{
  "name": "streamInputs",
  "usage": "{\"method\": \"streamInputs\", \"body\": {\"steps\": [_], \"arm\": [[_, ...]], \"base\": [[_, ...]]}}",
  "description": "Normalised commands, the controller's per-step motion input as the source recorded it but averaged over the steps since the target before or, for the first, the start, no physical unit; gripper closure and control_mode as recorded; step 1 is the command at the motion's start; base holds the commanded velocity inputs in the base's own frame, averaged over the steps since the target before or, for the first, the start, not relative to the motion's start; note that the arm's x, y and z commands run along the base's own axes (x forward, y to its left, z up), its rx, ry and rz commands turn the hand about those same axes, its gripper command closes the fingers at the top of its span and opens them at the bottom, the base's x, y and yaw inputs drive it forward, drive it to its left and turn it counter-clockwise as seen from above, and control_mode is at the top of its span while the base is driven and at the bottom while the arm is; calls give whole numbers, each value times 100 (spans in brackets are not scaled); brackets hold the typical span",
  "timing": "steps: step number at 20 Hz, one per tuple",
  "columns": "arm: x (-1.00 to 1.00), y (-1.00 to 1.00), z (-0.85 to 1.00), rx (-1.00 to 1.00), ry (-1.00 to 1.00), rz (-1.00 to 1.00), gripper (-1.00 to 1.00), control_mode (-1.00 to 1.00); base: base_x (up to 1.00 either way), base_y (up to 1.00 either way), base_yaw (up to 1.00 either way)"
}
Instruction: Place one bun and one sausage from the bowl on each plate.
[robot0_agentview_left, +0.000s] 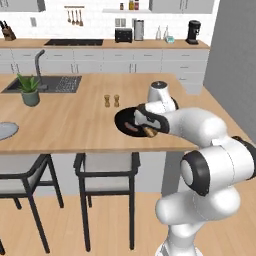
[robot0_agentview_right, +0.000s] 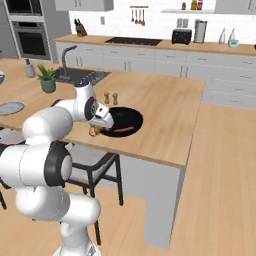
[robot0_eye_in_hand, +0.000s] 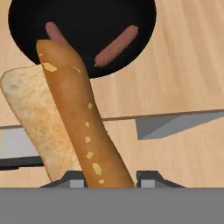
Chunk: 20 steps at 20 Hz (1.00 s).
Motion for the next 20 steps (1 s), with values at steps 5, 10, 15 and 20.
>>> {"method": "streamInputs", "body": {"steps": [5, 10, 15, 20], "arm": [[0, 0, 0, 0, 0, 0, 100, 100], [0, 0, 0, 0, 0, 0, 100, 100], [0, 0, 0, 0, 0, 0, 100, 100], [0, 0, 0, 0, 0, 0, 100, 100]], "base": [[-7, 100, 1], [16, 100, -2], [15, 100, -11], [56, 100, -21]]}}
